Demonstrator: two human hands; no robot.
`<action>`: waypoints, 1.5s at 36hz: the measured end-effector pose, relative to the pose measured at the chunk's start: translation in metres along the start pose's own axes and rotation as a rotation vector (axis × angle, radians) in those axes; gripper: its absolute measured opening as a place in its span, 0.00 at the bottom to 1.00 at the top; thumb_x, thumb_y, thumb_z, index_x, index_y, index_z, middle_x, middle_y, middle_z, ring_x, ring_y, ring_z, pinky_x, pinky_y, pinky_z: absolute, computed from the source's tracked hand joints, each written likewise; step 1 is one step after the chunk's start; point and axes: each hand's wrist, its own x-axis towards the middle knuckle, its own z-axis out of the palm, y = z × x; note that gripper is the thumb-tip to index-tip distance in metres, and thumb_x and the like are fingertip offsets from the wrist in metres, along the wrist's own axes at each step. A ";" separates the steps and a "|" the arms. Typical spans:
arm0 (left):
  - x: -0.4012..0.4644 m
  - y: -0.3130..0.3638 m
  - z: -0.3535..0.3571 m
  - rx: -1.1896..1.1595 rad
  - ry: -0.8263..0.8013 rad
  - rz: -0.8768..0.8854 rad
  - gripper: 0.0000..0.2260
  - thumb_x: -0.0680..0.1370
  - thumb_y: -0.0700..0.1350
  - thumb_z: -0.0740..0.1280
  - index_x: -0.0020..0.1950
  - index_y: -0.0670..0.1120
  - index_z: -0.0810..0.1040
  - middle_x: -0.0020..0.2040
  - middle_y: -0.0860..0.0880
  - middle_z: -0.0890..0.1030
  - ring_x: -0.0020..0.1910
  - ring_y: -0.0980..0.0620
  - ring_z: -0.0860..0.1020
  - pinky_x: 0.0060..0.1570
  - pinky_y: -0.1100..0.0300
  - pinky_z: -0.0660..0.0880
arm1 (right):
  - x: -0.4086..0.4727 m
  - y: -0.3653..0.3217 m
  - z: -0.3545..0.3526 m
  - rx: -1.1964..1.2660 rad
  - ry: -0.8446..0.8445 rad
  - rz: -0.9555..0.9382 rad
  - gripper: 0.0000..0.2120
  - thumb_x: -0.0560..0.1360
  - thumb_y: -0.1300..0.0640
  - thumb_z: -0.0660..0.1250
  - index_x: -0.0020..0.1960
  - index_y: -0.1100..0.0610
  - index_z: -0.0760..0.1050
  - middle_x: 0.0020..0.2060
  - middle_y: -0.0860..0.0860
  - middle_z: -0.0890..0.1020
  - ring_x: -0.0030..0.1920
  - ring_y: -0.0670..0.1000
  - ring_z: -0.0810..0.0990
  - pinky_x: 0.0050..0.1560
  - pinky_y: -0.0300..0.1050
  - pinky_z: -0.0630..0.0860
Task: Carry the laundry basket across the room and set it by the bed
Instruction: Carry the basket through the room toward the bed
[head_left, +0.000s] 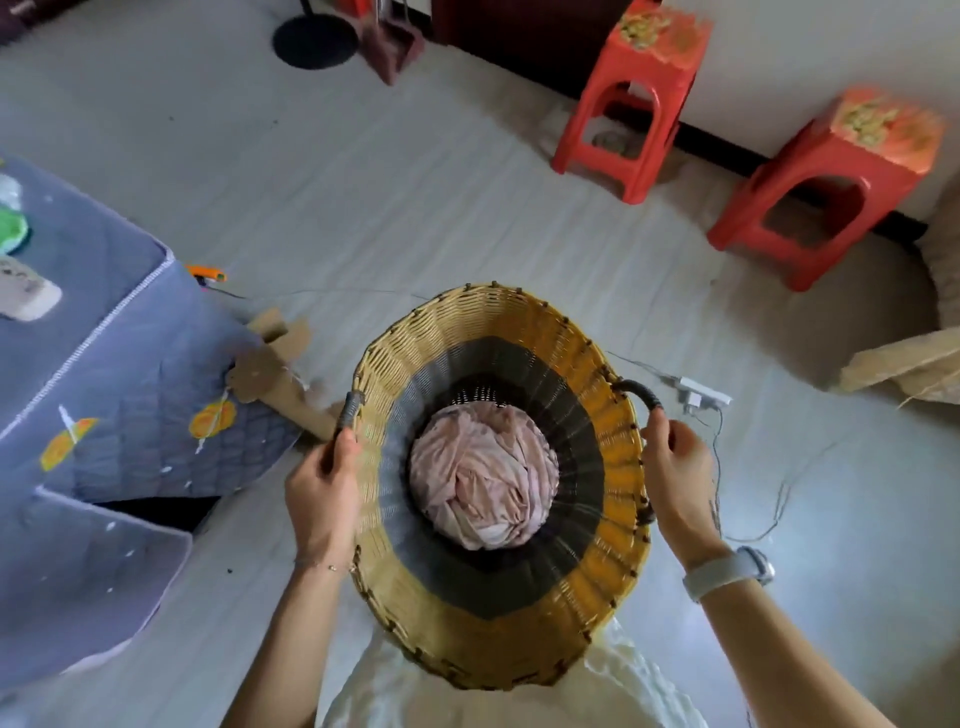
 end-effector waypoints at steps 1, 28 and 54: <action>0.012 0.006 0.003 -0.006 0.015 -0.014 0.14 0.76 0.51 0.63 0.43 0.41 0.81 0.33 0.42 0.76 0.36 0.45 0.72 0.39 0.53 0.69 | 0.012 -0.010 0.008 -0.005 -0.016 -0.016 0.18 0.79 0.50 0.54 0.33 0.58 0.67 0.26 0.53 0.67 0.27 0.50 0.63 0.29 0.41 0.60; 0.409 0.187 0.043 -0.006 0.167 -0.079 0.18 0.74 0.52 0.61 0.37 0.37 0.77 0.35 0.38 0.76 0.37 0.41 0.75 0.42 0.44 0.74 | 0.266 -0.299 0.294 -0.087 -0.073 -0.140 0.23 0.78 0.52 0.54 0.42 0.72 0.73 0.31 0.60 0.73 0.31 0.56 0.68 0.34 0.46 0.65; 0.757 0.309 0.042 -0.262 0.509 -0.377 0.15 0.71 0.54 0.63 0.28 0.48 0.75 0.33 0.40 0.75 0.36 0.47 0.71 0.40 0.52 0.69 | 0.497 -0.589 0.637 -0.257 -0.520 -0.371 0.19 0.79 0.54 0.54 0.29 0.54 0.63 0.25 0.52 0.67 0.26 0.50 0.65 0.27 0.40 0.59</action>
